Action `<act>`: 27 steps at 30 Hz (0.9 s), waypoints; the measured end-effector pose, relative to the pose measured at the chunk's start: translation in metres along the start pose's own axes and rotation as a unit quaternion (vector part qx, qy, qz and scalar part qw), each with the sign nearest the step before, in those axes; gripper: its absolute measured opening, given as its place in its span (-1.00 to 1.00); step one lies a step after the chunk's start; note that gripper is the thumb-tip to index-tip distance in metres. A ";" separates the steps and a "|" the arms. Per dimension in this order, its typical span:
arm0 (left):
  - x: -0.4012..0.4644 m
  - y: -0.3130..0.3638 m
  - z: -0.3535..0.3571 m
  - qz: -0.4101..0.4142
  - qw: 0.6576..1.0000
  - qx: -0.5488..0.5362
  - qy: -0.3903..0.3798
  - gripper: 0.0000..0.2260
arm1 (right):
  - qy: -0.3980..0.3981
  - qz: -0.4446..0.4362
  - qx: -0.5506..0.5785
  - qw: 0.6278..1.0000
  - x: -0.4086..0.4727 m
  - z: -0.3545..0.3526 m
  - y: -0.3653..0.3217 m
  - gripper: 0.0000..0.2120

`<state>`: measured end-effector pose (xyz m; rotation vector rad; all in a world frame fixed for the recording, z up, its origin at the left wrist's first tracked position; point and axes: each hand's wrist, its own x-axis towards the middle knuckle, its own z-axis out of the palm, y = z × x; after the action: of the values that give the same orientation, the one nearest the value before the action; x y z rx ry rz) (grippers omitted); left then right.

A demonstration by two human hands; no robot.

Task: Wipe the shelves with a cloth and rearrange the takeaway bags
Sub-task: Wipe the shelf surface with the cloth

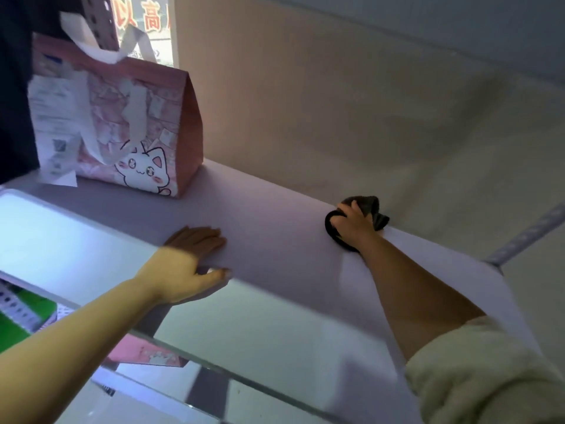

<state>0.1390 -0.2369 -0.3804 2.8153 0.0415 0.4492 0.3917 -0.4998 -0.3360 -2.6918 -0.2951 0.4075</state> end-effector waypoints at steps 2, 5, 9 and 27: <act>0.000 0.000 0.000 0.003 1.000 -0.001 0.000 -0.21 | -0.027 -0.051 -0.004 0.998 0.003 0.006 -0.019 -0.48; -0.001 -0.002 0.001 0.004 1.000 0.000 0.000 -0.28 | -0.034 -0.134 0.011 0.990 -0.005 0.021 -0.034 -0.69; 0.000 -0.001 0.001 0.013 1.000 0.006 0.005 -0.37 | -0.050 -0.177 0.119 0.976 -0.032 0.027 -0.038 -0.71; 0.006 -0.017 -0.011 0.066 0.993 0.016 -0.099 -0.09 | -0.046 -0.118 0.353 0.927 -0.228 0.091 -0.053 -0.66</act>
<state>0.1417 -0.2171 -0.3736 2.8897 -0.1820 0.1983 0.1416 -0.4792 -0.3397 -1.9103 -0.4037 0.4589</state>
